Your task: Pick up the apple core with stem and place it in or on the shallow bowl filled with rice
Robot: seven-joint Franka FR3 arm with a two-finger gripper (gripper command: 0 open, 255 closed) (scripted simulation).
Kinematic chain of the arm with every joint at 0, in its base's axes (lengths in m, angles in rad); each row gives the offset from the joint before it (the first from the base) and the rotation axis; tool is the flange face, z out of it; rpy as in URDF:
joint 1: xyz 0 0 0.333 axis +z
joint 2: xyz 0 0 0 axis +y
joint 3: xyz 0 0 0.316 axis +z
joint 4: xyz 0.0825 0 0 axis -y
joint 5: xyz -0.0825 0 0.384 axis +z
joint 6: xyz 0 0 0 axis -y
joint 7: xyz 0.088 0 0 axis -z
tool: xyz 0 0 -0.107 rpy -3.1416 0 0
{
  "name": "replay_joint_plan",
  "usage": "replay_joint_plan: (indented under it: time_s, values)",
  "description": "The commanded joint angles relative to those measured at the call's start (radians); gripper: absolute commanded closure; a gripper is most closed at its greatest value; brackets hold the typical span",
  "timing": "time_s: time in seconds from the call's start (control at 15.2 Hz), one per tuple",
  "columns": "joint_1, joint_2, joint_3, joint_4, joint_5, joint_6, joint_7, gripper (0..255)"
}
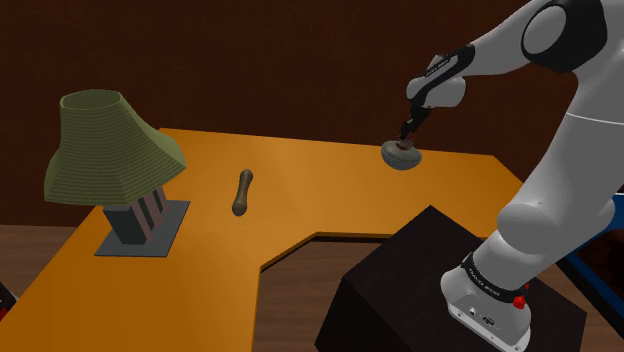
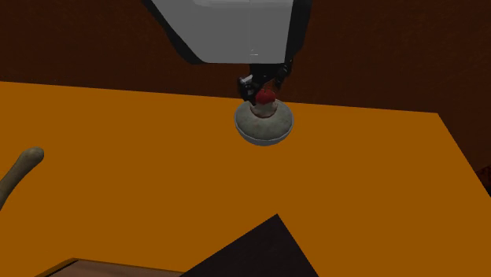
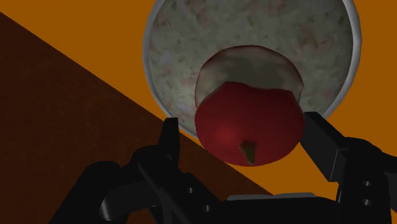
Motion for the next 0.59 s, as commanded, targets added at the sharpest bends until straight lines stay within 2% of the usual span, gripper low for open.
replay_joint_plan:
  time_s: [0.0,0.26,0.53]
  values:
    - [0.000,0.000,0.000,0.000,0.000,0.000,0.000,0]
    - [0.000,0.000,0.000,0.000,0.000,0.000,0.000,0]
    - [0.023,-0.110,-0.018,-0.003,-0.057,-0.102,0.039,0]
